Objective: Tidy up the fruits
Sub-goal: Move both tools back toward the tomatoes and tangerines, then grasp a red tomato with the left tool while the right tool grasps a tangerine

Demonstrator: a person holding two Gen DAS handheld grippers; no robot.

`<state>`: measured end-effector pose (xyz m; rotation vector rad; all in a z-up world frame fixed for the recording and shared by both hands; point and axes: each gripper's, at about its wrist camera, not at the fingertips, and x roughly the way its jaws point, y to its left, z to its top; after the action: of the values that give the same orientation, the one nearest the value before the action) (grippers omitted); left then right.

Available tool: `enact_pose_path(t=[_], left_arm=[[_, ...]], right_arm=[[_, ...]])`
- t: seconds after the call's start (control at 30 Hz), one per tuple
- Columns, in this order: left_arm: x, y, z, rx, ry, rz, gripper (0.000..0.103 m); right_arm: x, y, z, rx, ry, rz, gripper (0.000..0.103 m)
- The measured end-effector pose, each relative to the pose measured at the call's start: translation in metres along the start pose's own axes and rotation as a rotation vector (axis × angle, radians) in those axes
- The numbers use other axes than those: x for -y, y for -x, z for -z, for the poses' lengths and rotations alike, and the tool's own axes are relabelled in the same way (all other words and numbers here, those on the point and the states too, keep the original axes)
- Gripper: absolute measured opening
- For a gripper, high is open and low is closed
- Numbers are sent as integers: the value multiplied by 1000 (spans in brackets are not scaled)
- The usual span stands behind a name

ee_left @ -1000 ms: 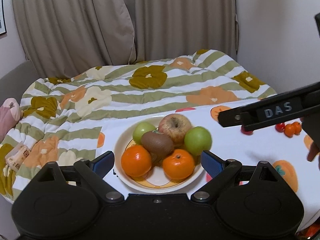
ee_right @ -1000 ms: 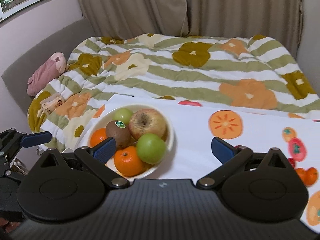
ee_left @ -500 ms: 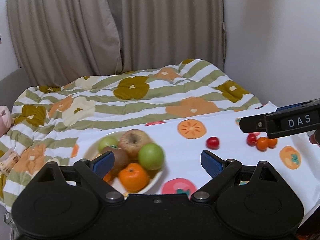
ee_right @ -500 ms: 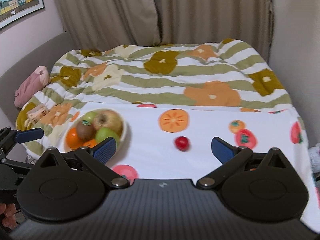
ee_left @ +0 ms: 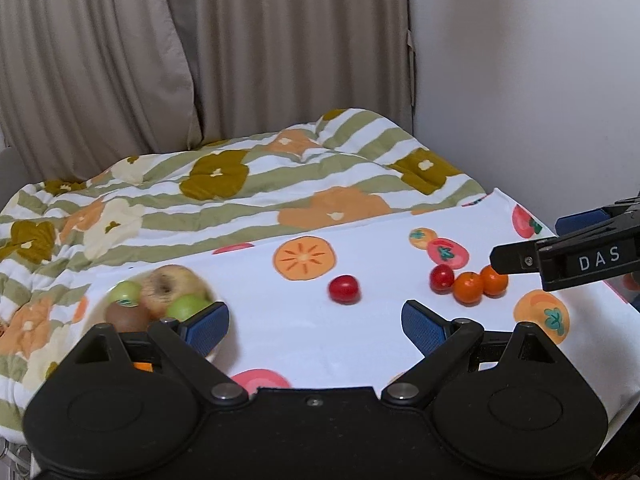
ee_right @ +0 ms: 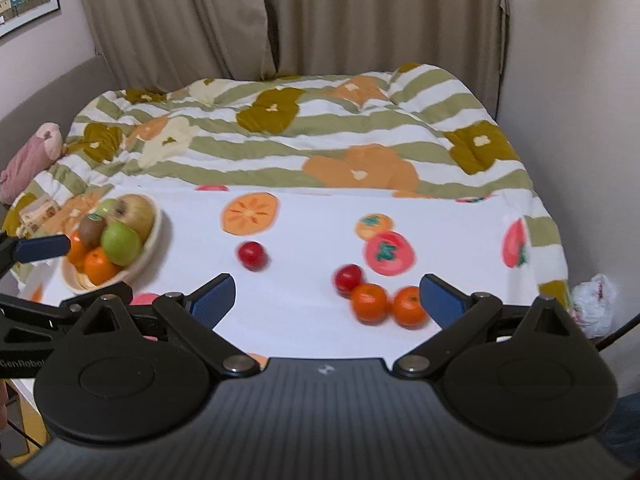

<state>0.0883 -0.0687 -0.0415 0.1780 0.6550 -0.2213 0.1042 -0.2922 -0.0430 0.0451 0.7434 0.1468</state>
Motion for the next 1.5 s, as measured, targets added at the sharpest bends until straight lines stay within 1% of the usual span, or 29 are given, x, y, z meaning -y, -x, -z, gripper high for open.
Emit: enact_pose_path(t=[0.2, 0.33, 0.43, 0.53, 0.6, 0.67, 0.8, 0.87, 1.0, 1.07, 1.23, 1.5], left_arm=[[22, -22, -2, -13, -13, 4, 95], [32, -43, -1, -33, -26, 4, 95], [37, -61, -1, -47, -33, 0, 95], [40, -80, -2, -59, -36, -9, 94], [41, -92, -2, -67, -38, -21, 93], [40, -104, -2, -81, -33, -30, 89], [40, -124, -1, -97, -32, -49, 88], [40, -134, -2, -107, -32, -55, 80], [40, -151, -1, -127, -28, -67, 74], [40, -158, -1, -133, -25, -71, 69], [43, -168, 0, -143, -23, -79, 60], [42, -176, -3, -130, -21, -82, 54]], right_arm=[[32, -17, 8, -19, 3, 19, 103], [48, -36, 14, -44, 10, 28, 103], [57, -51, 20, -69, 18, 33, 95], [64, -65, 25, -86, 25, 34, 93], [67, -72, 28, -95, 30, 32, 89], [69, -79, 30, -101, 38, 32, 88], [71, -91, 33, -109, 57, 33, 84], [73, -95, 35, -112, 59, 26, 84], [75, -101, 35, -115, 63, 13, 82], [76, -103, 36, -120, 66, 9, 82], [77, -106, 37, -128, 70, -7, 77], [78, -111, 37, -132, 81, -21, 73]])
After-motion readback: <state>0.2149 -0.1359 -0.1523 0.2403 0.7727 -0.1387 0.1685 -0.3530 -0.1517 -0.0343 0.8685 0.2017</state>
